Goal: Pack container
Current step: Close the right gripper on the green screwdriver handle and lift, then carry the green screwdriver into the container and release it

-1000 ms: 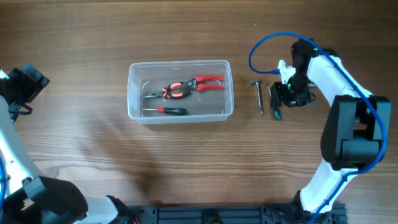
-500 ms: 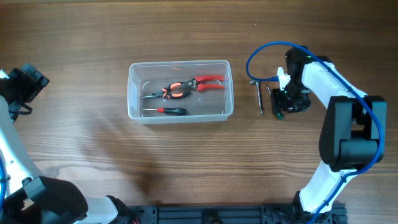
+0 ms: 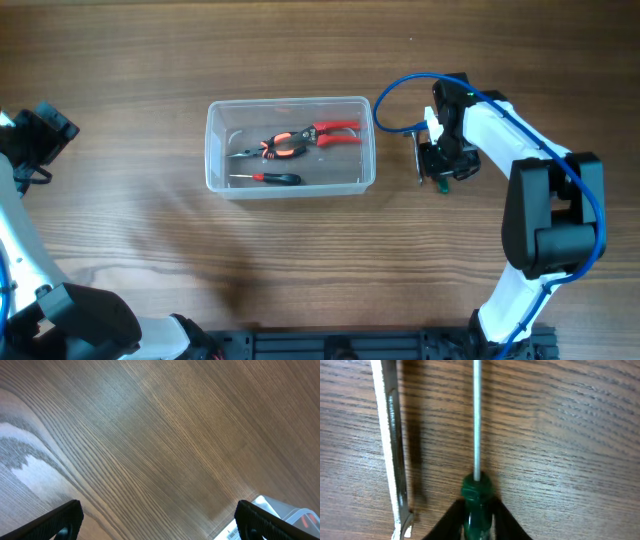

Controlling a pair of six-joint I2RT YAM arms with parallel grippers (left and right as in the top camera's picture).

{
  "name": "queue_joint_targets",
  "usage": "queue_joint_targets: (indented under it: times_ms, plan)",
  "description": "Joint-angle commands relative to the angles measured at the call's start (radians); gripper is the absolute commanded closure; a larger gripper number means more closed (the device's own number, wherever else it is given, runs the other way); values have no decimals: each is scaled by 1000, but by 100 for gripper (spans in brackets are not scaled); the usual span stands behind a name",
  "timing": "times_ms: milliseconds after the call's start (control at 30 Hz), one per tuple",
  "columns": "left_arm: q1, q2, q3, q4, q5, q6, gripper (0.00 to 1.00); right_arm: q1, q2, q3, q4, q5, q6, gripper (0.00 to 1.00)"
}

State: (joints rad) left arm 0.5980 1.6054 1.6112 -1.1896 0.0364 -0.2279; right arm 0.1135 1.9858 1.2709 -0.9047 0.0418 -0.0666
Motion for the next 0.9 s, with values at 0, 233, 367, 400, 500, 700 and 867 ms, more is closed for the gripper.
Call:
queue_joint_targets:
  times_ms: [0,233,367,400,500,700,867]
  plan:
    - [5,2,6,0,16,-16,0,-1,20,-22,-2,0,18,96]
    - [5,2,6,0,16,-16,0,-1,13,0,-30,-4,23,96]
    - [5,2,6,0,16,-16,0,0,-31,83,-83,-2,42,96]
    - [5,2,6,0,16,-16,0,1,-50,112,-102,-1,44,96]
    - [5,2,6,0,16,-16,0,18,-134,236,-188,4,43,96]
    - [5,2,6,0,16,-16,0,145,-290,451,-261,-2,35,96]
    - [5,2,6,0,16,-16,0,350,-373,487,-140,-132,-149,96]
